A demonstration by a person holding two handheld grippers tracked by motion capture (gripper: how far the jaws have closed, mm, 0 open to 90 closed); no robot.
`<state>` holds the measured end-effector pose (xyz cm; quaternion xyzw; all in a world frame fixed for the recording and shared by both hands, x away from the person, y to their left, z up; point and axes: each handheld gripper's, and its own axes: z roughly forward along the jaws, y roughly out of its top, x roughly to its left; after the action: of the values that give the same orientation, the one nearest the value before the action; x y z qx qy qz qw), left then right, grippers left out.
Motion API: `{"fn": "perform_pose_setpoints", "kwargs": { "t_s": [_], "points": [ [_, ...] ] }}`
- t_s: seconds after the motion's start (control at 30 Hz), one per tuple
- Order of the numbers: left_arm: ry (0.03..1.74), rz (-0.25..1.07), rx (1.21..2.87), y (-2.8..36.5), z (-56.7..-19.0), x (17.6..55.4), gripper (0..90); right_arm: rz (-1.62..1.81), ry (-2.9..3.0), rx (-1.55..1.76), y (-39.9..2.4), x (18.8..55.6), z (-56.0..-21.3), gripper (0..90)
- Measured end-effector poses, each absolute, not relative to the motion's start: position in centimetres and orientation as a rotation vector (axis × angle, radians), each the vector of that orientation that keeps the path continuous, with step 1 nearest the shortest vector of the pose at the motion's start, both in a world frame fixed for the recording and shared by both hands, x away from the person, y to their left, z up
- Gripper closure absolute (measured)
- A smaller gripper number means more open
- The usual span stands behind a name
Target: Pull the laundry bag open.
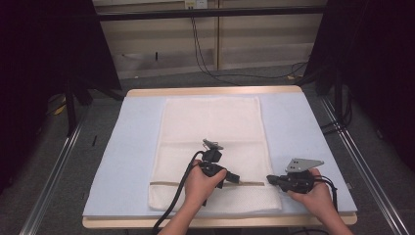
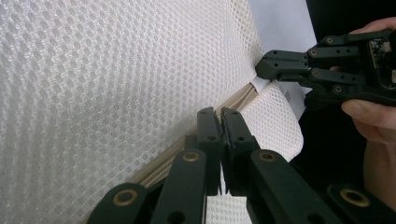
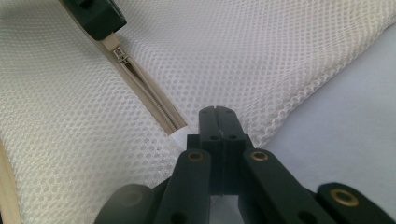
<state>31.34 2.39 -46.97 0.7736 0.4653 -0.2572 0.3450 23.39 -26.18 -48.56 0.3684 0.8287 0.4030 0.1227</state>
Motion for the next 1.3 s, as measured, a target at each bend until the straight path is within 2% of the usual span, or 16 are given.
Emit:
{"fn": "perform_pose_setpoints", "kwargs": {
  "t_s": [1.3],
  "points": [
    [1.218, -0.646, 2.015, 4.8, -46.7, 31.4, 87.5, 1.175, 2.418, 1.076, -26.2, 23.4, -48.6, 90.0]
  ]
}}
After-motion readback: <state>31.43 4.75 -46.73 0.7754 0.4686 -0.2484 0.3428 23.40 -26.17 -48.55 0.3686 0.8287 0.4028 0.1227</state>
